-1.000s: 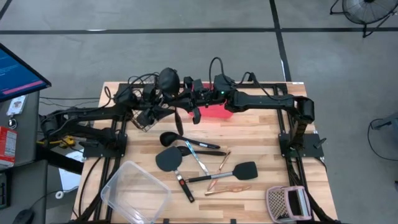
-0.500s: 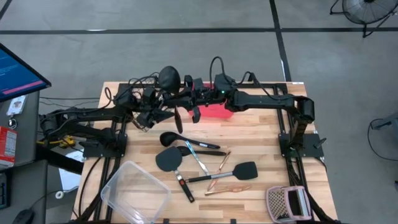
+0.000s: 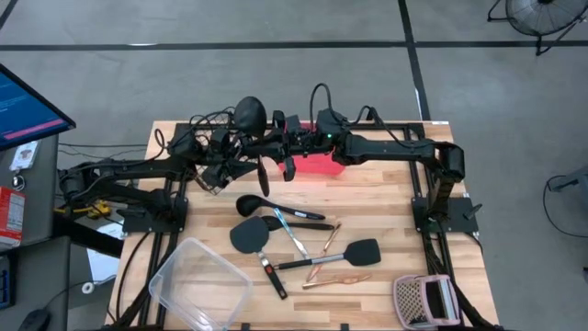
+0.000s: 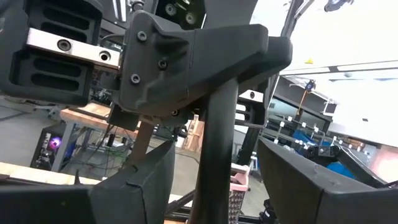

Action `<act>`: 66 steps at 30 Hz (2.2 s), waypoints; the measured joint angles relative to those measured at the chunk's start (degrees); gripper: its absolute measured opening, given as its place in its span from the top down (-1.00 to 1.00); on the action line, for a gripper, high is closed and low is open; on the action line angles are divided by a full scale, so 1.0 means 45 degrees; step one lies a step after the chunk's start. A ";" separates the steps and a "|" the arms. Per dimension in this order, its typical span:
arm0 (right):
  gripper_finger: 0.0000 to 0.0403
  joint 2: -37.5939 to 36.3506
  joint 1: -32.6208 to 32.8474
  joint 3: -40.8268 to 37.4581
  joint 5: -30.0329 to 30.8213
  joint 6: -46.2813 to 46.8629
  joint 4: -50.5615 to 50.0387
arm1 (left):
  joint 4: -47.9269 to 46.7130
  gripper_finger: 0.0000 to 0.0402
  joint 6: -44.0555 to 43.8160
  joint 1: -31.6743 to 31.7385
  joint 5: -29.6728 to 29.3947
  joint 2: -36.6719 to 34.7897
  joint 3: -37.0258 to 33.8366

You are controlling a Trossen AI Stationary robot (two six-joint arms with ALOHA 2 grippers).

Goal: Pick & Place Kitchen Items
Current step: Put the soup ladle into the white bin

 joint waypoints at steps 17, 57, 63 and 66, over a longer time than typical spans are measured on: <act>0.76 -0.0009 -0.0022 0.0000 0.0012 0.0005 -0.0063 | -0.0005 -0.23 -0.0005 -0.0047 0.0000 0.0000 -0.0005; 0.75 -0.0013 0.0256 -0.0024 -0.0258 0.0440 -0.0109 | -0.0830 0.65 0.1097 -0.0243 0.0380 0.0199 0.0205; 0.75 -0.0009 0.0262 -0.0024 -0.0299 0.0839 -0.0119 | -0.0801 0.82 0.1151 -0.0238 0.0875 0.0189 0.0223; 0.75 -0.0009 0.0267 -0.0024 -0.0335 0.0903 -0.0117 | -0.0789 0.82 0.1132 -0.0238 0.0913 0.0189 0.0223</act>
